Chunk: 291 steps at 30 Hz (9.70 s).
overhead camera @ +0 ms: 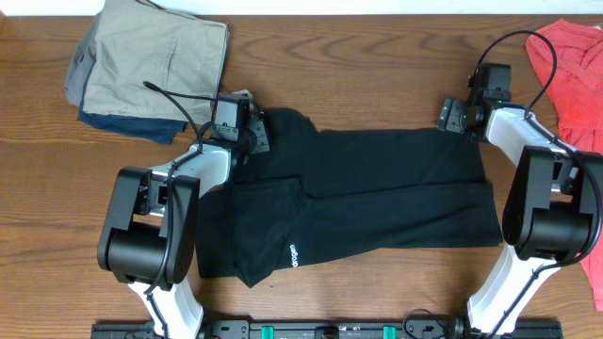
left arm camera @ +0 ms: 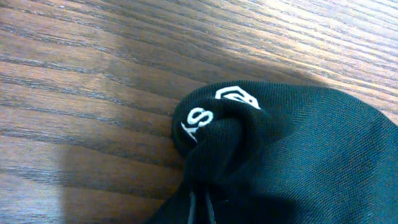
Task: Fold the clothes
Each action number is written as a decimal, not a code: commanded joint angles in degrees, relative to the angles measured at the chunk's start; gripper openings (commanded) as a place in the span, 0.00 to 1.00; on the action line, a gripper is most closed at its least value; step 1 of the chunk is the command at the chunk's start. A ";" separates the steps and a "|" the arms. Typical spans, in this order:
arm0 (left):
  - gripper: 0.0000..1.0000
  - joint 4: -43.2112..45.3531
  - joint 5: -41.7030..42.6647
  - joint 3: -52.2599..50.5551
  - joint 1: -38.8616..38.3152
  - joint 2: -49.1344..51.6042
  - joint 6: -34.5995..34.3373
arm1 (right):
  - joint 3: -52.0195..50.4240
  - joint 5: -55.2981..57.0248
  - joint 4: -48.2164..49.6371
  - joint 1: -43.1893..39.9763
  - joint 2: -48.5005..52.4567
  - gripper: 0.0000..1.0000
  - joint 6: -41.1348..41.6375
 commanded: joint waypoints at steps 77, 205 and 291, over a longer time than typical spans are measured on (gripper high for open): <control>0.06 -66.79 -0.04 -1.20 0.17 -36.85 -1.22 | 0.11 1.79 -46.27 -5.42 -28.72 0.01 20.70; 0.06 -49.64 1.16 -13.55 10.62 -22.05 -10.97 | -27.10 -11.91 -28.74 2.47 -25.81 0.03 23.02; 0.99 -50.34 8.50 -12.44 19.34 -33.29 0.20 | -19.43 -10.27 -35.89 -19.02 -29.92 0.99 13.14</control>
